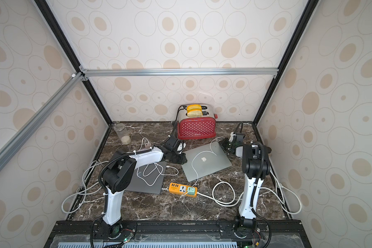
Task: Unplug the laptop charger
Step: Remove the charging cable from the laptop.
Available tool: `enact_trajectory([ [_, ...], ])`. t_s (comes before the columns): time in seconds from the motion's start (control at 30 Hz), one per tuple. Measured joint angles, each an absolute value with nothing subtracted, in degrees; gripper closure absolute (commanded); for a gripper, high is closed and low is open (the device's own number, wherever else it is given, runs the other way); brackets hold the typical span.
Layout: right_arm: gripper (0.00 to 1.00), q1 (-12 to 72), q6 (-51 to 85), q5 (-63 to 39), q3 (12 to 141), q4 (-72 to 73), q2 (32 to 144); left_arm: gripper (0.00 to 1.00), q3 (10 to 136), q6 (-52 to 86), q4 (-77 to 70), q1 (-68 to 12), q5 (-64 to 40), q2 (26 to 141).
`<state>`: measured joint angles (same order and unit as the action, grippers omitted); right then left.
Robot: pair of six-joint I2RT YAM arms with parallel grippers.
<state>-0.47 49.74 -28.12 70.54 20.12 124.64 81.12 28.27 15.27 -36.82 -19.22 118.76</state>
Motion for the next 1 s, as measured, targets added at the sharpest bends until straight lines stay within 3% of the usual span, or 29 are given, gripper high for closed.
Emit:
enact_trajectory([
  [0.5, 0.96, 0.4, 45.5, -16.7, 75.1, 4.2, 121.6, 0.76, 81.6, 28.6, 15.5, -36.8, -19.7, 119.3],
  [0.77, 0.97, 0.5, 48.6, -15.3, 75.4, 3.5, 121.5, 0.76, 81.9, 28.7, 15.7, -36.8, -19.9, 119.5],
  [1.0, 0.97, 0.1, 49.5, -7.2, 75.5, -1.6, 119.6, 0.76, 81.9, 29.0, 17.2, -36.8, -19.7, 120.5],
])
